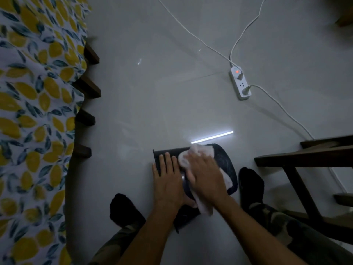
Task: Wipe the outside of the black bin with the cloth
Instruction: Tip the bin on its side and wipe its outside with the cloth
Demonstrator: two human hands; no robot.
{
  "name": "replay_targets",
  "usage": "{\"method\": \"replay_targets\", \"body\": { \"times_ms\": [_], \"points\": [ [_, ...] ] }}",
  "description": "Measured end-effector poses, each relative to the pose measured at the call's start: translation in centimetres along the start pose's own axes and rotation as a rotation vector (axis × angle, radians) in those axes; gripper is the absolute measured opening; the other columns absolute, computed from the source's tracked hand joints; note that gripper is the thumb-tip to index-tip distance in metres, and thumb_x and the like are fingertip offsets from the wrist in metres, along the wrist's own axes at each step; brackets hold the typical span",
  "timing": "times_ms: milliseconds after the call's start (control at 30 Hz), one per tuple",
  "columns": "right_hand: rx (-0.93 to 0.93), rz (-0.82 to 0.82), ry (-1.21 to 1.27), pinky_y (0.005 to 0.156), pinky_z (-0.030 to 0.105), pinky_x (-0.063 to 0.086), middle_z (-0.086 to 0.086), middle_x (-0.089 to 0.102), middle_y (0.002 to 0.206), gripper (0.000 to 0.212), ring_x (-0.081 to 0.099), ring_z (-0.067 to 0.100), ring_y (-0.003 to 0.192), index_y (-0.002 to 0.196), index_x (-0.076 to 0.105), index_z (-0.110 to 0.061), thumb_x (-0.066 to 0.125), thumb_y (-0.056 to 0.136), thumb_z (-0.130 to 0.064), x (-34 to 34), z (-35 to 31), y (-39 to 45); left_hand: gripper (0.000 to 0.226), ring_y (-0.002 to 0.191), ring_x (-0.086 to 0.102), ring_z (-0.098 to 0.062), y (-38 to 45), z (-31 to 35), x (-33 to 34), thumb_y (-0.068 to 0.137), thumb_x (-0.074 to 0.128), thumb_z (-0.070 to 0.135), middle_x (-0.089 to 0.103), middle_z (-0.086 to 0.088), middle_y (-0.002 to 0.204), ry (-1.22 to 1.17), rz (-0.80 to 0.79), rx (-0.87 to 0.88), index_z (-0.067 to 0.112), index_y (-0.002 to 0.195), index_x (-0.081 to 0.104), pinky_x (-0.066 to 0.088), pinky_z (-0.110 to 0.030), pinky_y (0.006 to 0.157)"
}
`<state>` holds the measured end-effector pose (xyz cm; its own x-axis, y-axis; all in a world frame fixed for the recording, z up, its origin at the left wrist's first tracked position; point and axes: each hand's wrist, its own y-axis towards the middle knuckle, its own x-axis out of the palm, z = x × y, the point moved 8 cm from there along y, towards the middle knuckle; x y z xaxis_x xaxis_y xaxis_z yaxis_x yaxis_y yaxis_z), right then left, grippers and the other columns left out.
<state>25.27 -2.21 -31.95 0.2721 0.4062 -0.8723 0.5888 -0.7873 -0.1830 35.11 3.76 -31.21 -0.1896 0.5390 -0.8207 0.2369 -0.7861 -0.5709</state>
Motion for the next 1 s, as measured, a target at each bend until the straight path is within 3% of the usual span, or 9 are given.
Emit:
{"method": "replay_targets", "body": {
  "times_ms": [133,267,400,500,567,700,800,900,1000],
  "points": [
    [0.483,0.11,-0.05,0.105,0.053,0.04,0.016,0.051,0.138,0.037,0.05,0.039,0.125,0.125,0.062,-0.026,0.038,0.101,-0.041,-1.8,6.2,3.8,0.168,0.151,-0.015,-0.036,1.0,-0.2,-1.0,0.04,0.072,0.09,-0.018,-0.021,0.163,-0.011,-0.042,0.02,0.004,0.155,-0.016,-0.002,-0.058,0.121],
    [0.882,0.038,0.227,0.104,0.055,0.039,0.027,0.047,0.136,0.041,0.052,0.048,0.118,0.133,0.049,-0.022,0.03,0.106,-0.045,-2.1,10.2,3.2,0.161,0.153,-0.009,-0.032,1.7,-0.5,-2.1,0.044,0.072,0.089,-0.009,-0.018,0.166,-0.031,-0.02,0.07,0.006,0.157,-0.008,0.001,-0.054,0.122],
    [0.794,0.181,0.431,0.089,0.048,0.049,0.024,0.061,0.118,0.036,0.061,0.041,0.104,0.127,0.048,-0.016,0.029,0.107,-0.04,-3.9,10.2,3.8,0.151,0.153,-0.002,-0.027,2.6,-1.9,-4.1,0.052,0.067,0.089,-0.001,-0.015,0.167,-0.045,0.015,0.106,0.005,0.158,0.0,0.004,-0.049,0.124],
    [0.781,0.261,0.454,0.09,0.047,0.047,0.023,0.059,0.121,0.036,0.06,0.04,0.106,0.128,0.047,-0.016,0.028,0.108,-0.039,-5.5,9.6,3.4,0.139,0.154,0.002,-0.022,2.6,-2.7,-6.3,0.061,0.067,0.084,0.003,-0.01,0.167,-0.101,0.087,0.132,0.006,0.158,0.007,0.005,-0.041,0.125],
    [0.771,0.276,0.487,0.087,0.044,0.045,0.022,0.057,0.125,0.038,0.059,0.039,0.107,0.131,0.045,-0.016,0.028,0.108,-0.041,-6.2,9.0,2.9,0.129,0.152,0.013,-0.023,1.9,-2.8,-7.4,0.063,0.069,0.081,0.016,-0.009,0.166,-0.128,0.184,0.147,0.009,0.157,0.018,0.016,-0.04,0.123],
    [0.8,0.249,0.529,0.079,0.035,0.036,0.02,0.056,0.126,0.039,0.051,0.029,0.094,0.135,0.046,-0.011,0.03,0.11,-0.037,-6.4,8.2,-0.3,0.099,0.126,0.05,-0.023,-1.4,-1.9,-7.6,0.075,0.065,0.074,0.051,-0.007,0.143,-0.168,0.324,0.083,0.015,0.15,0.036,0.048,-0.036,0.097],
    [0.856,0.294,0.502,0.079,0.035,0.036,0.02,0.056,0.127,0.04,0.055,0.034,0.099,0.133,0.048,-0.012,0.032,0.11,-0.04,-6.8,7.9,-4.2,0.083,0.101,0.067,-0.025,-3.2,-1.4,-7.8,0.085,0.062,0.065,0.066,-0.007,0.125,-0.065,0.418,0.047,0.015,0.148,0.039,0.053,-0.034,0.071],
    [0.778,0.389,0.461,0.085,0.033,0.036,0.018,0.056,0.126,0.04,0.057,0.035,0.112,0.133,0.051,-0.015,0.033,0.109,-0.041,-7.6,6.5,-6.6,0.098,0.122,0.049,-0.027,-2.9,-1.6,-7.5,0.076,0.07,0.068,0.048,-0.01,0.141,0.014,0.308,-0.005,0.015,0.149,0.032,0.047,-0.04,0.088],
    [0.45,0.417,0.332,0.094,0.032,0.041,0.011,0.058,0.131,0.048,0.055,0.028,0.119,0.14,0.051,-0.015,0.033,0.105,-0.042,-7.9,3.1,-7.3,0.141,0.148,0.014,-0.037,-2.6,-2.2,-5.5,0.054,0.077,0.078,0.01,-0.018,0.163,-0.011,0.057,-0.111,0.011,0.157,0.009,0.024,-0.055,0.114]
  ]
}}
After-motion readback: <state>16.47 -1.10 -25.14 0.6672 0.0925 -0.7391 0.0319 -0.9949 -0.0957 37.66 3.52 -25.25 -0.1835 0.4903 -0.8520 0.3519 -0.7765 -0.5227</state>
